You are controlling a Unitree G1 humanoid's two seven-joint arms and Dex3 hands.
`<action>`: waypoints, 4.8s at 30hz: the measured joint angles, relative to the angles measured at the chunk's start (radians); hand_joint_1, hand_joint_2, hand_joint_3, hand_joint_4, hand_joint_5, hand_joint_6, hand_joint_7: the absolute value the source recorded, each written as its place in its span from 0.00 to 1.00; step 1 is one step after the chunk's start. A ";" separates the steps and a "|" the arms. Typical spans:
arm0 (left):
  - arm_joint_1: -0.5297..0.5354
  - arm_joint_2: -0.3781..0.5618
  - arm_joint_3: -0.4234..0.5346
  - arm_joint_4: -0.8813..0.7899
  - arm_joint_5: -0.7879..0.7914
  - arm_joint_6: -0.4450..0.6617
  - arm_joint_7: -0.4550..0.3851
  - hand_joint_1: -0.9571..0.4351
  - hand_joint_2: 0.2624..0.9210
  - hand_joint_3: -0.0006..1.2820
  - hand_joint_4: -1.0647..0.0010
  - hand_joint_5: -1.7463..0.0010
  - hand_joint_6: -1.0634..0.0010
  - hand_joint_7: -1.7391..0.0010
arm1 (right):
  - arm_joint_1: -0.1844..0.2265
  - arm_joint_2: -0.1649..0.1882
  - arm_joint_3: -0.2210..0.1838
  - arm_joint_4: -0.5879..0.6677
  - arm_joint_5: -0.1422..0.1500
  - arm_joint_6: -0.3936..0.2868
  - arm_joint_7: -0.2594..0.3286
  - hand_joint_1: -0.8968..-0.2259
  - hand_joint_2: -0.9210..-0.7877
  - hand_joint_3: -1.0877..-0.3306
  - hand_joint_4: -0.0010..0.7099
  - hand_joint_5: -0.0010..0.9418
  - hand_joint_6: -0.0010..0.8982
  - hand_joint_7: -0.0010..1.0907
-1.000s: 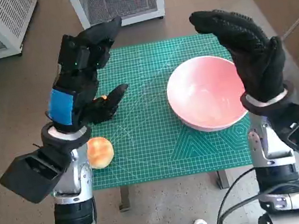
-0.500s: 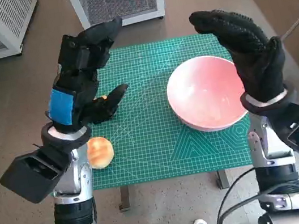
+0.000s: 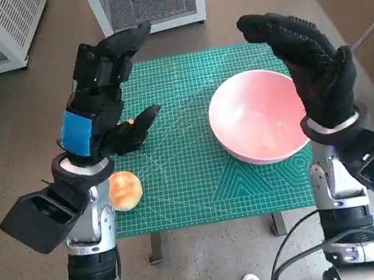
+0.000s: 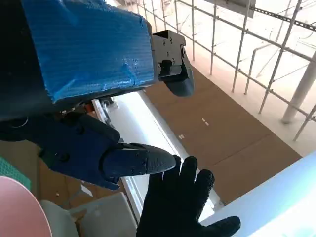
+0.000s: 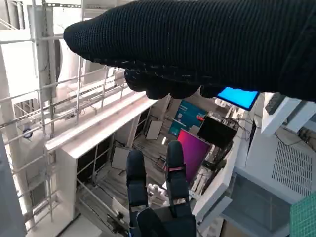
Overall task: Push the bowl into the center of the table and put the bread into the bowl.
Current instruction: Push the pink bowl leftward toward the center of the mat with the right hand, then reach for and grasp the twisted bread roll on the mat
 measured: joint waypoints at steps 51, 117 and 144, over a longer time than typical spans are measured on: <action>0.000 0.007 0.009 0.033 0.000 -0.019 -0.013 0.31 1.00 0.29 1.00 0.67 1.00 0.49 | -0.162 -0.136 -0.281 0.987 -0.014 0.099 -0.323 0.67 0.00 0.56 0.20 0.01 0.03 0.42; 0.115 0.101 0.093 -0.011 0.012 -0.043 0.002 0.26 1.00 0.26 0.74 0.98 0.87 0.69 | -0.344 0.093 -0.286 1.003 -0.058 0.254 -0.269 0.66 0.00 0.55 0.23 0.01 0.07 0.38; -0.010 0.533 -0.032 -0.086 0.496 0.556 -0.108 0.75 0.70 0.01 0.98 1.00 0.92 0.95 | -0.290 0.066 -0.201 0.612 0.006 -0.288 0.073 0.54 0.00 0.62 0.34 0.03 0.07 0.46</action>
